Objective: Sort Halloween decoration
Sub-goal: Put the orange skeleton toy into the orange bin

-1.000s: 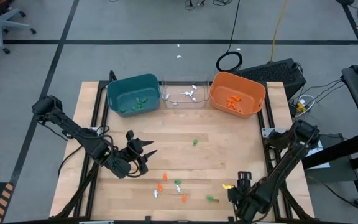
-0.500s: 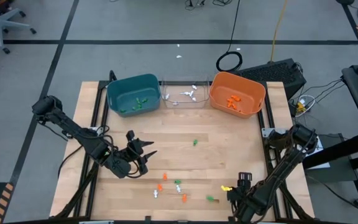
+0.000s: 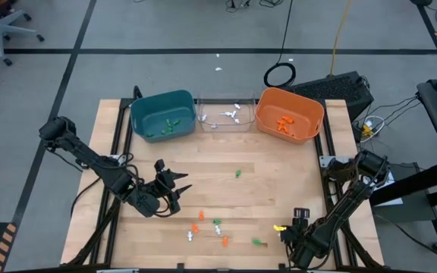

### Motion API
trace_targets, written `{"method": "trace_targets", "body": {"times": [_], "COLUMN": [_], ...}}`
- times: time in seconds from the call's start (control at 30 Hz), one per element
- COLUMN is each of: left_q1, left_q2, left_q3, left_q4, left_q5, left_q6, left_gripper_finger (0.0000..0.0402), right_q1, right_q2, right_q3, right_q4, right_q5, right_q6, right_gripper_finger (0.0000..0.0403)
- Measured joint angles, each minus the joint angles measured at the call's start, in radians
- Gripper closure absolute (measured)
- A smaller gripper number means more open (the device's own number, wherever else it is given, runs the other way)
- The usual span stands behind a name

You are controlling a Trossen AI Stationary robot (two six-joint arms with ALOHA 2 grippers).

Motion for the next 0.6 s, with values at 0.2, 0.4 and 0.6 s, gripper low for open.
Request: {"method": "trace_targets", "body": {"times": [0.2,0.4,0.6], "left_q1": [0.000,0.000,0.000], "left_q2": [0.000,0.000,0.000], "left_q3": [0.000,0.000,0.000], "left_q4": [0.000,0.000,-0.001], "left_q5": [0.000,0.000,0.000], "left_q6": [0.000,0.000,0.000], "left_gripper_finger": [0.0221,0.0221,0.0221], "right_q1": [0.000,-0.001,-0.001], "right_q2": [0.001,0.002,-0.005], "right_q3": [-0.002,-0.002,-0.003], "right_q4": [0.016,0.027,0.028], "right_q5": [-0.002,-0.005,-0.013], "right_q6": [-0.017,-0.030,-0.033], "right_gripper_finger": [0.0262,0.0314,0.0368]}}
